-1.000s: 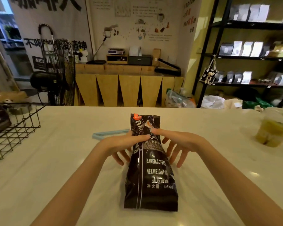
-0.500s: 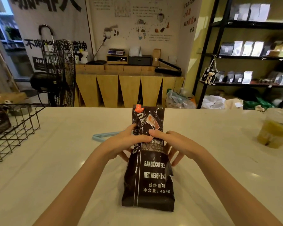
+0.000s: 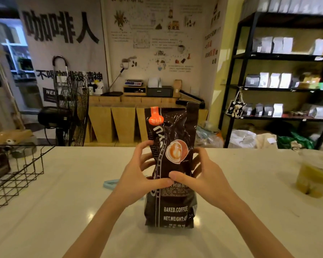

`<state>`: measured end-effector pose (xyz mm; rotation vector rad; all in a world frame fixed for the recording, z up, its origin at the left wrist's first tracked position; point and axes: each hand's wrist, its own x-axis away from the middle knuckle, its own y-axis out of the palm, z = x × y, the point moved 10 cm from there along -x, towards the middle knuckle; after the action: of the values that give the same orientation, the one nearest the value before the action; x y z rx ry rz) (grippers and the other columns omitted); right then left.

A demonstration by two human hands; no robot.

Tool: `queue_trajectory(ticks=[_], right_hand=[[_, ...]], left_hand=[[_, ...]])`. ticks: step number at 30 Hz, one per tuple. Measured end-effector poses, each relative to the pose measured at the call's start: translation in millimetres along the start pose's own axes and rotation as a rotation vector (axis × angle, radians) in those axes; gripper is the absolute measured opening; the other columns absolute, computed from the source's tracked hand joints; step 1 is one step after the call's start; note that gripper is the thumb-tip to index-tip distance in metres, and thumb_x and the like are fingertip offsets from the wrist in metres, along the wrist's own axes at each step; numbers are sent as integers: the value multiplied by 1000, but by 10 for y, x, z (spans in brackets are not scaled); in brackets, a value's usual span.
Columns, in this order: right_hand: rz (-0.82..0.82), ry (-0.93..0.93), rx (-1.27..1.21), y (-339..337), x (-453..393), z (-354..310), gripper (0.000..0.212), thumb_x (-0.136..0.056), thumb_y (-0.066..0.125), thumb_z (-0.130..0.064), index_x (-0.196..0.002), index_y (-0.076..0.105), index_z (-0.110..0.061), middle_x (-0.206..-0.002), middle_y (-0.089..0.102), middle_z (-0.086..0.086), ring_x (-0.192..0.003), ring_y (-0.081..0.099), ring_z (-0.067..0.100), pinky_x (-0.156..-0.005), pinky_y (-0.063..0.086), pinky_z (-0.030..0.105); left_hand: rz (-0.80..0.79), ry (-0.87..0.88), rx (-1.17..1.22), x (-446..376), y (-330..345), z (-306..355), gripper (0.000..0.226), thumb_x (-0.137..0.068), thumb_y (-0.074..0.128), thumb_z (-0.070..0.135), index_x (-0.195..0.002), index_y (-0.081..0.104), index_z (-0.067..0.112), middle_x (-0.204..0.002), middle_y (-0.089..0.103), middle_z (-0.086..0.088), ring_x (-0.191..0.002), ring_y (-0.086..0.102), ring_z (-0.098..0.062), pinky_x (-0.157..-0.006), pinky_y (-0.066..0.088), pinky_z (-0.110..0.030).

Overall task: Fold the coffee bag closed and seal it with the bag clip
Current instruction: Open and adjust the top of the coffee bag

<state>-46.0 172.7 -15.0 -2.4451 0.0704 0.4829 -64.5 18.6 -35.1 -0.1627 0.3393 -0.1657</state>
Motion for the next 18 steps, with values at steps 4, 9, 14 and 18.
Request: queue_trajectory(ticks=[4, 9, 14, 18], right_hand=[[-100, 50, 30, 88, 3, 93, 89, -45, 58, -74, -119, 33, -30, -86, 51, -25, -80, 56, 0, -72, 51, 24], [-134, 137, -34, 68, -2, 198, 115, -45, 65, -77, -138, 16, -29, -125, 52, -7, -113, 50, 11, -96, 44, 35], [363, -202, 32, -588, -82, -509, 98, -64, 65, -62, -141, 20, -22, -145, 34, 2, -131, 27, 11, -106, 26, 31], [256, -570, 524, -414, -218, -1381, 75, -75, 61, -47, -138, 32, -19, -136, 47, 2, -131, 31, 18, -112, 20, 36]], left_hand=[[-38, 11, -8, 13, 89, -99, 91, -43, 84, 32, -114, 33, 57, -122, 52, 18, -113, 52, -3, -88, 52, -36], [-63, 24, -35, -2, 162, -99, 90, -53, 85, 27, -113, 27, 61, -122, 44, 24, -114, 45, 1, -89, 48, -28], [-44, 76, -113, 31, 219, 14, 86, -58, 83, 27, -112, 25, 60, -115, 40, 32, -110, 42, 8, -85, 41, -18], [15, 133, -261, 64, 279, 127, 92, -54, 81, 44, -123, 20, 51, -118, 41, 27, -108, 39, 9, -87, 34, -16]])
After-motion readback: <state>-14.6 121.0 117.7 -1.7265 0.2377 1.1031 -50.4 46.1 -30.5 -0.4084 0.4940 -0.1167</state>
